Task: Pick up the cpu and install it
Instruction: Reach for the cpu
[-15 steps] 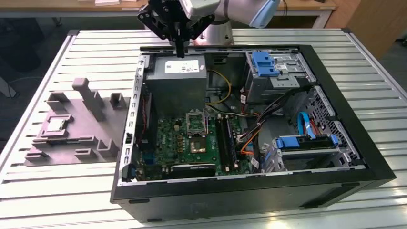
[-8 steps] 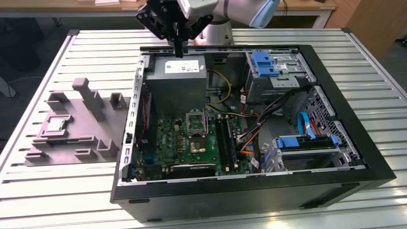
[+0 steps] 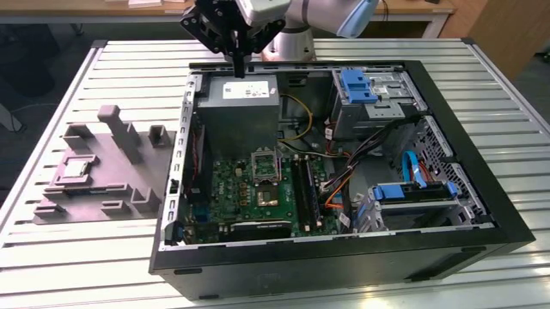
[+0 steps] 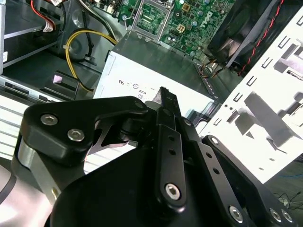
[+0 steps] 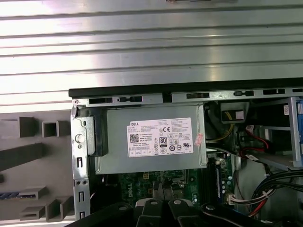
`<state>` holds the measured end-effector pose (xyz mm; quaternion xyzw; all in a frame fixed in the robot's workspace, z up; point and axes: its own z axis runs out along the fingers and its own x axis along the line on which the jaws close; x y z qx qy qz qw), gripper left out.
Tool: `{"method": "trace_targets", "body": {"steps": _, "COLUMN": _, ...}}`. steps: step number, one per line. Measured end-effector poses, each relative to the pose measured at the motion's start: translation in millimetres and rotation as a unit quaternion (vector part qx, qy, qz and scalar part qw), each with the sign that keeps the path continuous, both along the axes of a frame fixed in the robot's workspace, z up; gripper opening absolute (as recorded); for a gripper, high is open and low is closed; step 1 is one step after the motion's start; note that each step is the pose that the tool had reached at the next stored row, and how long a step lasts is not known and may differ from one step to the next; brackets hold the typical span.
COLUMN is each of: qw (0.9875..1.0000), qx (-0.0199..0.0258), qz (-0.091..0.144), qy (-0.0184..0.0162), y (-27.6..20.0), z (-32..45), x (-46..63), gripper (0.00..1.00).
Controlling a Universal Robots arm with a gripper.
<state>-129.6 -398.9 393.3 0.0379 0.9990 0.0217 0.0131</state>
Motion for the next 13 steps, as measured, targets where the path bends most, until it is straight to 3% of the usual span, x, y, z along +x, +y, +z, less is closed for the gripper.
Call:
{"method": "trace_targets", "body": {"steps": 7, "qw": 1.0000, "qx": 0.0000, "qz": 0.000, "qy": 0.0000, "y": 0.0, "z": 0.0, "x": -2.1, "gripper": 0.11}}
{"method": "trace_targets", "body": {"steps": 9, "qw": 1.0000, "qx": 0.0000, "qz": 0.000, "qy": 0.0000, "y": 0.0, "z": -0.1, "x": -18.3, "gripper": 0.11}}
{"method": "trace_targets", "body": {"steps": 13, "qw": 1.0000, "qx": 0.0000, "qz": 0.000, "qy": 0.0000, "y": 0.0, "z": -0.1, "x": -18.5, "gripper": 0.11}}
